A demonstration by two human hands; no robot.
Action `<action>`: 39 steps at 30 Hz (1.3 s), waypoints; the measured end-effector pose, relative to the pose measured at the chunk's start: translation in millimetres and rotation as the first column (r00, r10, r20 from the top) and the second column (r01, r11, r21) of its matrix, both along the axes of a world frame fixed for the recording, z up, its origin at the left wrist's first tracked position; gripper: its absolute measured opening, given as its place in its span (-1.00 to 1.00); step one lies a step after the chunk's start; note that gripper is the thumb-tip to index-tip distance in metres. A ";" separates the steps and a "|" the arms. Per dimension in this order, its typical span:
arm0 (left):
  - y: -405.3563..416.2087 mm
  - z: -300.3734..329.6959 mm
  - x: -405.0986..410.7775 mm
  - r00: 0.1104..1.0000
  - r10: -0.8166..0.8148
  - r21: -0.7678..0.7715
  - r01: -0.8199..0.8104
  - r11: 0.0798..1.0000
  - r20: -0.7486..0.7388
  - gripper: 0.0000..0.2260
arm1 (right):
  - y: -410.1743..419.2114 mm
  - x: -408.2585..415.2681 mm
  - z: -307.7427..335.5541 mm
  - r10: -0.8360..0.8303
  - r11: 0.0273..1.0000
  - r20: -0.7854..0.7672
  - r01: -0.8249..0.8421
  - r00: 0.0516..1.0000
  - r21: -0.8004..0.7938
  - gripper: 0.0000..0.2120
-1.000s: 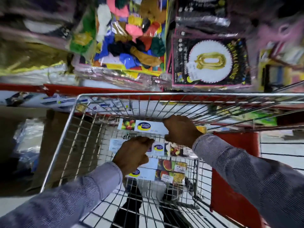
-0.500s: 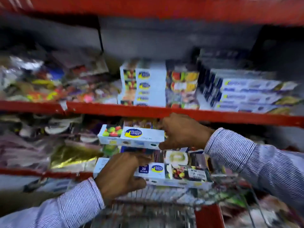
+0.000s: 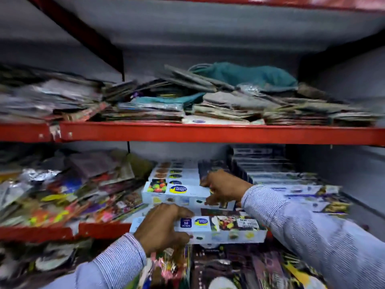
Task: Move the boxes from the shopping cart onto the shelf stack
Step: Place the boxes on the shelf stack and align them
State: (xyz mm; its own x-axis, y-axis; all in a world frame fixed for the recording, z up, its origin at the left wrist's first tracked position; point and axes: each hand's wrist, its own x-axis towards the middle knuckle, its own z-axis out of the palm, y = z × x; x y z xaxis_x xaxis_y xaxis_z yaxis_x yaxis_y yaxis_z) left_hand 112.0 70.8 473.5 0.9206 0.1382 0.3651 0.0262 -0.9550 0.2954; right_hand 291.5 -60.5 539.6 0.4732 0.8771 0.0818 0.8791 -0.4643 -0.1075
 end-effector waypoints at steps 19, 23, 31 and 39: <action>41.5 -25.8 42.9 0.998 0.021 -0.062 -0.024 0.998 -0.060 -0.44 | 60.3 58.2 -67.3 -0.058 0.998 0.003 0.058 0.998 0.021 -0.42; 39.9 -28.0 45.0 0.998 0.019 -0.059 -0.022 0.998 -0.059 -0.44 | 59.1 56.8 -68.7 -0.069 0.992 -0.012 0.070 0.998 0.101 -0.47; 48.6 -21.8 52.2 0.998 0.044 -0.056 -0.047 0.997 -0.048 -0.46 | 51.8 53.1 -62.9 -0.089 0.977 -0.004 0.088 0.996 0.194 -0.73; 60.1 -21.8 84.8 0.997 0.074 -0.031 -0.073 0.997 0.009 -0.46 | 34.8 55.6 -53.7 -0.037 0.992 -0.089 0.048 0.995 0.120 -0.73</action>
State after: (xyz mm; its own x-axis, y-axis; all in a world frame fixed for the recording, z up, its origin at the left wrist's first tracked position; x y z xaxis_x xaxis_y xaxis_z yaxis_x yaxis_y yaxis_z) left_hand 196.8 130.9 451.7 0.9037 0.2169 0.3692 0.0928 -0.9410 0.3256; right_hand 347.1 -25.8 485.9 0.5199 0.8419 0.1445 0.8439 -0.4799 -0.2401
